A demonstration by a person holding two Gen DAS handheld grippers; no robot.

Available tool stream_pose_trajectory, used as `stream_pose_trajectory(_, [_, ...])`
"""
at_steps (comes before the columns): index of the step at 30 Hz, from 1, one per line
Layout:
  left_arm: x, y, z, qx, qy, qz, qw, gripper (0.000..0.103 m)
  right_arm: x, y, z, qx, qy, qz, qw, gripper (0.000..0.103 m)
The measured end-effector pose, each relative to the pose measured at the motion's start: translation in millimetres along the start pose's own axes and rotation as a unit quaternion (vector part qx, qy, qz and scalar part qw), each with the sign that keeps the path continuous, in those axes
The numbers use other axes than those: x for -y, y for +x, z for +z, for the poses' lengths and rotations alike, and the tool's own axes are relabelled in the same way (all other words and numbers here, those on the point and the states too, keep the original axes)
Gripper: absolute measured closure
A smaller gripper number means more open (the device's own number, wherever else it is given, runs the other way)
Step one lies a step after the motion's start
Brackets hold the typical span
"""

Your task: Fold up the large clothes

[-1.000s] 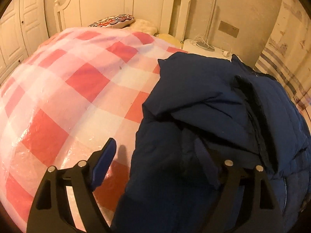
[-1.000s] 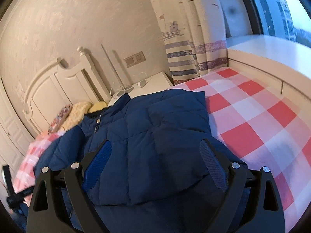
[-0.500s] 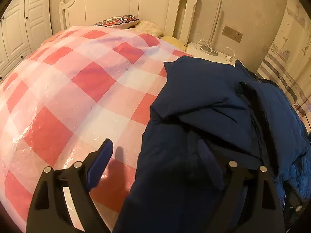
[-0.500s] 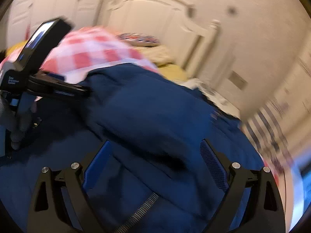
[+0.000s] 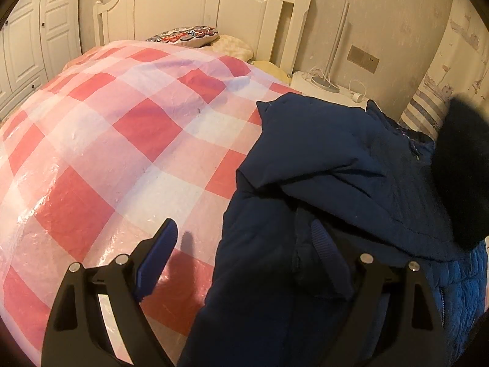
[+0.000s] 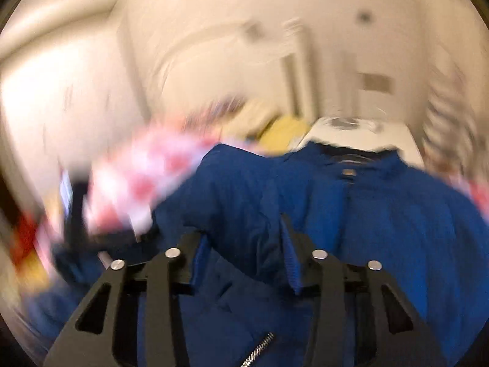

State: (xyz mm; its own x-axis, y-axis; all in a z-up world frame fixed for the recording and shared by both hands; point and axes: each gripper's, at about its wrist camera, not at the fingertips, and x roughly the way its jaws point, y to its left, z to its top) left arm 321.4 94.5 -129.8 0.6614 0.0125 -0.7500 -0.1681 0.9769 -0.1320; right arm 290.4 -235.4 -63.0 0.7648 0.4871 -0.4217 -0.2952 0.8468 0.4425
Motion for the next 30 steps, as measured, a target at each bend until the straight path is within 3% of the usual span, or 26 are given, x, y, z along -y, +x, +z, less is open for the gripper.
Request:
stream_pose_trajectory(1, [0.0, -0.2, 0.1, 0.001, 0.000, 0.000, 1.0000, 0.015, 29.4, -18.1, -1.6, 0.025, 0.079, -0.005, 0.997, 0.063])
stream_pose_trajectory(3, [0.6, -0.3, -0.1, 0.000, 0.000, 0.000, 1.0000, 0.015, 75.6, -36.6, -12.1, 0.033, 0.186, -0.036, 0.981, 0.062])
stream_pose_trajectory(5, [0.7, -0.6, -0.1, 0.001, 0.000, 0.000, 1.0000, 0.015, 96.7, -39.8, -19.3, 0.012, 0.203, -0.068, 0.977, 0.053])
stream_pose_trajectory(6, [0.8, -0.5, -0.1, 0.002, 0.001, 0.000, 1.0000, 0.015, 105.2, -38.8, -23.5, 0.000, 0.212, -0.072, 0.975, 0.043])
stream_pose_trajectory(7, [0.7, -0.6, -0.1, 0.002, 0.001, -0.001, 1.0000, 0.015, 111.5, -36.7, -28.1, -0.010, 0.224, -0.063, 0.973, 0.017])
stream_pose_trajectory(8, [0.7, -0.7, -0.1, 0.002, 0.001, -0.001, 1.0000, 0.015, 115.7, -35.1, -31.9, -0.011, 0.232, -0.049, 0.971, 0.011])
stream_pose_trajectory(13, [0.3, -1.9, 0.1, 0.006, -0.001, 0.000, 1.0000, 0.014, 117.2, -27.6, -30.7, -0.002, 0.235, -0.049, 0.971, 0.011])
stream_pose_trajectory(15, [1.6, -3.0, -0.2, 0.009, 0.001, 0.003, 1.0000, 0.014, 118.5, -22.4, -28.2, -0.006, 0.236, -0.055, 0.970, 0.014])
stream_pose_trajectory(16, [1.9, -4.3, 0.0, 0.013, 0.003, 0.005, 0.9999, 0.014, 117.2, -21.0, -29.4, -0.012, 0.231, -0.063, 0.971, 0.023])
stream_pose_trajectory(17, [2.3, -7.0, 0.0, 0.022, 0.005, 0.009, 0.9997, 0.014, 119.0, -18.3, -30.0, -0.016, 0.227, -0.074, 0.971, 0.039])
stream_pose_trajectory(18, [2.6, -10.6, -0.2, 0.034, 0.007, 0.015, 0.9993, 0.014, 118.8, -18.0, -28.7, -0.019, 0.223, -0.081, 0.971, 0.045])
stream_pose_trajectory(20, [2.2, -19.6, -0.8, 0.062, 0.008, 0.027, 0.9977, 0.014, 113.2, -23.5, -28.1, -0.002, 0.212, -0.078, 0.974, 0.070])
stream_pose_trajectory(23, [1.0, -32.2, -1.4, 0.100, 0.010, 0.040, 0.9941, 0.011, 94.5, -45.5, -21.3, 0.042, 0.171, -0.077, 0.981, 0.075])
stream_pose_trajectory(27, [1.4, -41.1, -1.4, 0.125, 0.013, 0.043, 0.9912, 0.009, 91.8, -78.1, -18.5, 0.090, 0.178, -0.065, 0.978, 0.077])
stream_pose_trajectory(30, [1.8, -40.8, 0.0, 0.124, 0.016, 0.042, 0.9912, 0.006, 101.3, -80.4, -25.5, 0.069, 0.176, -0.091, 0.978, 0.077])
